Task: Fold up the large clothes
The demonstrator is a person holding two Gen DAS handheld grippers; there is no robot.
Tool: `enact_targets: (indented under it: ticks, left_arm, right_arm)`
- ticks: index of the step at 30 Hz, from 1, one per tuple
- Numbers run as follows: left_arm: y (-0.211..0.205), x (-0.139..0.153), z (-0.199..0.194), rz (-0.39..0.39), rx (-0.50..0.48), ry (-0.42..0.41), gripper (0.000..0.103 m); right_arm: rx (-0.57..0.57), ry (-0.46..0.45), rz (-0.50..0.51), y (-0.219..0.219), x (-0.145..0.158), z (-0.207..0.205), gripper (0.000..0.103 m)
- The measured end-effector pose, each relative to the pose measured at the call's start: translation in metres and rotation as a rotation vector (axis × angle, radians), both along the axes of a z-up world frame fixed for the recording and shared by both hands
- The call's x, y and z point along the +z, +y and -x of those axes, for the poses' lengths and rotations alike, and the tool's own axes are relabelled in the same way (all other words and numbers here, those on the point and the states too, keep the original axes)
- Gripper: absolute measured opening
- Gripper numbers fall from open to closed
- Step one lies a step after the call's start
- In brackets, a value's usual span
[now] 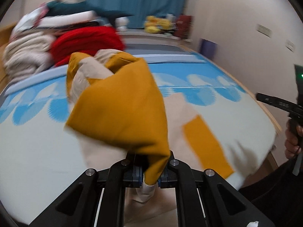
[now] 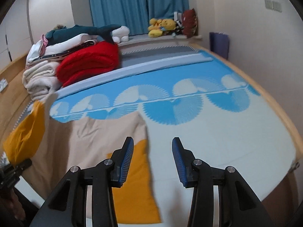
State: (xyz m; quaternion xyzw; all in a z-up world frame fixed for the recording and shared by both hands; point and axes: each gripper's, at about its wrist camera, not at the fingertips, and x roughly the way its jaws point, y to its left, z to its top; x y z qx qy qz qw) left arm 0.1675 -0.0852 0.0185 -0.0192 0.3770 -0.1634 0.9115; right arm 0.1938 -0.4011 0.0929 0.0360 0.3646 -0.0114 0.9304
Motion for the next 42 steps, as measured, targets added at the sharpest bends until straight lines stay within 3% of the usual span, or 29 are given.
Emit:
enact_targets:
  ticks: [4, 7, 11, 14, 18, 21, 23, 27, 30, 35, 36, 37, 39, 42]
  left_arm:
    - [-0.076, -0.017, -0.008, -0.043, -0.176, 0.022, 0.007]
    - [-0.116, -0.049, -0.012, -0.070, -0.288, 0.119, 0.009]
    - [-0.128, -0.082, -0.014, -0.039, -0.375, 0.288, 0.022]
    - [-0.112, -0.078, -0.018, 0.025, -0.386, 0.366, 0.034]
    - [-0.067, -0.044, -0.025, 0.176, -0.362, 0.438, 0.045]
    - [-0.038, -0.018, -0.027, 0.192, -0.357, 0.415, 0.047]
    - [-0.012, -0.006, -0.029, 0.163, -0.329, 0.392, 0.050]
    - [0.035, -0.017, -0.036, 0.127, -0.179, 0.370, 0.050]
    - [0.058, -0.044, -0.041, 0.158, -0.050, 0.455, 0.050]
    - [0.065, -0.063, -0.050, 0.117, 0.046, 0.529, 0.050]
    - [0.064, -0.066, -0.053, 0.103, 0.056, 0.536, 0.050]
    - [0.063, -0.070, -0.057, 0.100, 0.068, 0.547, 0.050]
    - [0.067, -0.073, -0.057, 0.120, 0.088, 0.569, 0.050]
    - [0.065, -0.074, -0.060, 0.137, 0.097, 0.574, 0.050]
  right_arm:
    - [-0.022, 0.020, -0.002, -0.021, -0.002, 0.013, 0.044]
    - [-0.034, 0.026, -0.008, -0.032, -0.003, 0.017, 0.044]
    - [-0.007, 0.051, -0.050, -0.037, -0.007, 0.016, 0.044]
    - [0.049, 0.074, -0.097, -0.026, -0.013, 0.010, 0.049]
    - [0.136, 0.138, -0.206, -0.006, -0.026, -0.002, 0.061]
    - [0.209, 0.242, -0.338, 0.011, -0.046, -0.014, 0.063]
    - [0.238, 0.302, -0.377, 0.022, -0.058, -0.021, 0.064]
    - [0.255, 0.490, -0.331, 0.053, -0.101, -0.033, 0.065]
    - [0.207, 0.612, -0.222, 0.063, -0.131, -0.038, 0.065]
    - [0.206, 0.646, -0.245, 0.069, -0.142, -0.045, 0.064]
    - [0.209, 0.645, -0.240, 0.070, -0.141, -0.046, 0.059]
    - [0.214, 0.635, -0.222, 0.073, -0.140, -0.046, 0.040]
    - [0.236, 0.608, -0.218, 0.078, -0.135, -0.047, 0.013]
    - [0.286, 0.494, -0.248, 0.078, -0.103, -0.042, 0.008]
